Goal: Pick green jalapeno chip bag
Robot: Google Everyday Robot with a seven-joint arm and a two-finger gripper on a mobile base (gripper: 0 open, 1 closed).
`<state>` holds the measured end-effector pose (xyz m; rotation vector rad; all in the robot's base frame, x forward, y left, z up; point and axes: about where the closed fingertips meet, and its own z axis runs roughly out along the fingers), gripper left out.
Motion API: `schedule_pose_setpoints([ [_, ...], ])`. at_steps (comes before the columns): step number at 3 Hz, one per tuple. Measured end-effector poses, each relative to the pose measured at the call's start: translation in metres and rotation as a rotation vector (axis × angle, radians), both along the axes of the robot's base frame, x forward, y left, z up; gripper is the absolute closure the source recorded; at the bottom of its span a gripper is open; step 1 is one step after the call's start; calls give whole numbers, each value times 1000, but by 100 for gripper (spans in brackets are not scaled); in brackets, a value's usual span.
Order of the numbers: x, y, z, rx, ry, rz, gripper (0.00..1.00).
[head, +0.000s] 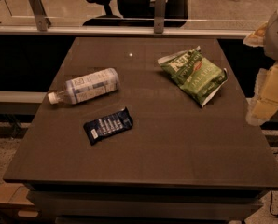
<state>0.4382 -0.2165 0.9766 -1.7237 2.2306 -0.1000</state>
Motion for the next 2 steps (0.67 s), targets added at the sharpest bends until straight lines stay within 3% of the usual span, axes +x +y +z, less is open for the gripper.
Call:
schedule_pose_setpoints([
  [1, 0, 0, 1, 1, -3, 0, 0],
  [2, 12, -10, 9, 45, -22, -34, 0],
])
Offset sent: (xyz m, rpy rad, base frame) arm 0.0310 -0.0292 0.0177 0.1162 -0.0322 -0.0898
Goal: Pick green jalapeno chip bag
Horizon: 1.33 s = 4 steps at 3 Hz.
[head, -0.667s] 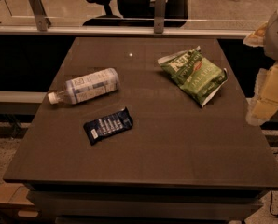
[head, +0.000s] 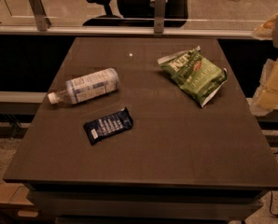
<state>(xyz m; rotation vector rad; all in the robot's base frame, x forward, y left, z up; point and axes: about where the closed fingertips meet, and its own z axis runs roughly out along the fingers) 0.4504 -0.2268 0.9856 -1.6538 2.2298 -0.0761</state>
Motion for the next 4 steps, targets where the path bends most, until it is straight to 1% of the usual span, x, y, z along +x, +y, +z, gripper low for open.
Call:
schedule_pose_setpoints([
  [1, 23, -15, 8, 90, 3, -79, 0],
  [2, 52, -33, 21, 213, -6, -202, 0],
  [3, 81, -35, 24, 287, 11, -313, 0],
  [4, 113, -27, 14, 292, 60, -436, 0],
])
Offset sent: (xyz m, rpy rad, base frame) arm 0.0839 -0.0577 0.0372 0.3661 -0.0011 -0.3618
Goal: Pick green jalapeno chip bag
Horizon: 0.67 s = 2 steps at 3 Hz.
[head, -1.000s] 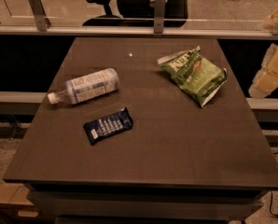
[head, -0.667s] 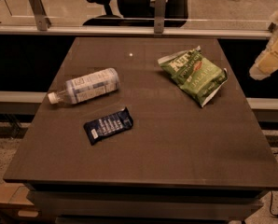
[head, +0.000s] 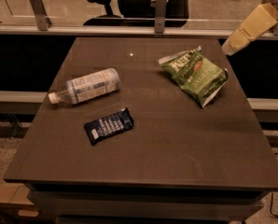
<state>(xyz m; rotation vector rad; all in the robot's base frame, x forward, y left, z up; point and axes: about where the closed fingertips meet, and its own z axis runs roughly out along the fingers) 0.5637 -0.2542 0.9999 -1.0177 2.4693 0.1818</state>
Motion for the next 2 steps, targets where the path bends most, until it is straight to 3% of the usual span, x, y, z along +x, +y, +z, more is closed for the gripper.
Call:
schedule_pose_setpoints([
  [1, 34, 10, -20, -63, 96, -122, 0],
  [2, 65, 24, -43, -151, 177, -207, 0],
])
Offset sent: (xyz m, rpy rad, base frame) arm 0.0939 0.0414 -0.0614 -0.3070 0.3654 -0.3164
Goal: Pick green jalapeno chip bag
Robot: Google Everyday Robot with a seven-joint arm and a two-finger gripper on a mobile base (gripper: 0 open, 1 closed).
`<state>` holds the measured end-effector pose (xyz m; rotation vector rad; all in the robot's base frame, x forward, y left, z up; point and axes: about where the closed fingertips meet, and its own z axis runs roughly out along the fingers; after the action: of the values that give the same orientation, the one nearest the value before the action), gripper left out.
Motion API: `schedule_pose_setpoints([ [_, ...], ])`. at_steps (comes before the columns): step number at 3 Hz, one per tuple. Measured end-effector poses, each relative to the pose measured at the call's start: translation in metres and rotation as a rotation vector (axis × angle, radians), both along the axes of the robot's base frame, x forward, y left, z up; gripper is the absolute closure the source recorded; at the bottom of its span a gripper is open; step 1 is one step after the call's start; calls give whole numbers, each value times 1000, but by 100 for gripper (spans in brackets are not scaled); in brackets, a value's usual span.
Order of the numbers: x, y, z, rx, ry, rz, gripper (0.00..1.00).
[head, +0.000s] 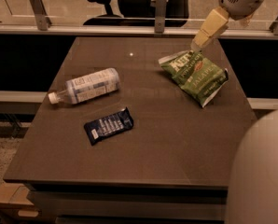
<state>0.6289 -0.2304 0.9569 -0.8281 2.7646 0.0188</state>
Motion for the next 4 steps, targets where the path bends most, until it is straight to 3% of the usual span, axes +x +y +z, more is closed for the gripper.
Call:
schedule_pose_setpoints([
  [2, 33, 43, -36, -37, 66, -45, 0],
  [4, 24, 65, -75, 67, 110, -46, 0],
])
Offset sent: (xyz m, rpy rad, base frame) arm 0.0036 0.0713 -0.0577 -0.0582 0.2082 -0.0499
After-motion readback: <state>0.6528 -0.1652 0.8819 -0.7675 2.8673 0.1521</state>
